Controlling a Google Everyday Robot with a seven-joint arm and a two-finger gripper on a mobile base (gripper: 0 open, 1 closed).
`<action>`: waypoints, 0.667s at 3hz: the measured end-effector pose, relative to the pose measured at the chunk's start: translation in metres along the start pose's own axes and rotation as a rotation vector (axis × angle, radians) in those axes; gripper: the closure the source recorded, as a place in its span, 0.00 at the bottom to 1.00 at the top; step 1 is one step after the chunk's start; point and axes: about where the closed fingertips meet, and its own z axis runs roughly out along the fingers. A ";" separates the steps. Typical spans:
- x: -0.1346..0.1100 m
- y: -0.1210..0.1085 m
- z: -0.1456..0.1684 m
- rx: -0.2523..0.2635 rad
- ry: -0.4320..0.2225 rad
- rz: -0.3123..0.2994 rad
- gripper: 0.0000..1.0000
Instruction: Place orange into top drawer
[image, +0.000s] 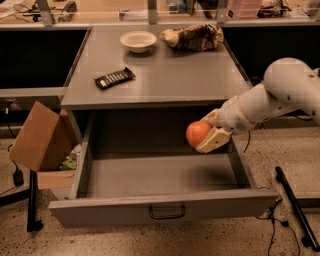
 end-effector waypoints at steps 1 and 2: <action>0.034 0.013 0.039 -0.070 0.083 0.048 0.82; 0.051 0.012 0.062 -0.110 0.127 0.068 0.59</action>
Offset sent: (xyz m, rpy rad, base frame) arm 0.0034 -0.0010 -0.1101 -0.1439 0.1995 0.0067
